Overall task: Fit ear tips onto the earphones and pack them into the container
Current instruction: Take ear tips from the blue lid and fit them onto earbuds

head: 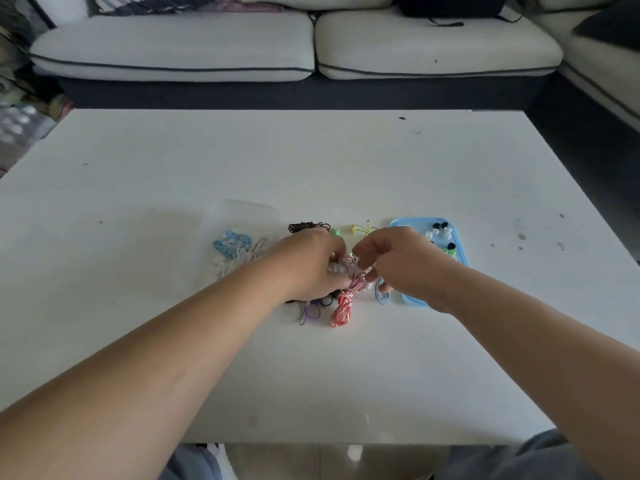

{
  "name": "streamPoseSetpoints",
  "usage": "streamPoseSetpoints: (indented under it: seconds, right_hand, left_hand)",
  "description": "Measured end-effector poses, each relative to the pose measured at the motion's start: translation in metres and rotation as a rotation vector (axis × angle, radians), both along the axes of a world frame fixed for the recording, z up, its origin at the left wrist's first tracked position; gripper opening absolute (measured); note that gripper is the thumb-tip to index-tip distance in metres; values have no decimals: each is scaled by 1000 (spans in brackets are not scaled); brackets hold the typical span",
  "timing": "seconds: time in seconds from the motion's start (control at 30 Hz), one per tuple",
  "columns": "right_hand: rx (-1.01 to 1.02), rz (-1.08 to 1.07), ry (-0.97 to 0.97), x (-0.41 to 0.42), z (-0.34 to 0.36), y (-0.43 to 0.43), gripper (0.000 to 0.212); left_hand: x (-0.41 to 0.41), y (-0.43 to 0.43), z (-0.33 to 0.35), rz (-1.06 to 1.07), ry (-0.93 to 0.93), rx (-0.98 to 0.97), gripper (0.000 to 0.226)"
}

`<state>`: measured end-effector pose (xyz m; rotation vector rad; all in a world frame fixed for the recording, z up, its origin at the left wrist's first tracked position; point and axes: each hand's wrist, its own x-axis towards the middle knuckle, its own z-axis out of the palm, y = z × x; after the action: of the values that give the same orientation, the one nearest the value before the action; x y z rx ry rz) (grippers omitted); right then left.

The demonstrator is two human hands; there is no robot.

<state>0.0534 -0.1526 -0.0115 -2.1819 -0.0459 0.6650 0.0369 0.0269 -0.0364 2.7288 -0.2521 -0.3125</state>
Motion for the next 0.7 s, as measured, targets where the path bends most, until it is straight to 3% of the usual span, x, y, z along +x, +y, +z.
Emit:
streamPoseSetpoints:
  seconds: [0.27,0.43,0.57,0.7]
  right_hand:
    - [33,-28,-14,2,-3,-10,34]
    - [1,-4,-25,-2,-2,-7,25]
    - [66,40,7,-4,1,-5,42]
    - [177,-10,-23,-3,5,0,55]
  left_hand:
    - [6,5,23,69,22,-22,17]
    - [6,11,41,139,-9,-162,46]
    - [3,8,54,237,-30,-337,51]
    - [1,6,61,439,110,-692,48]
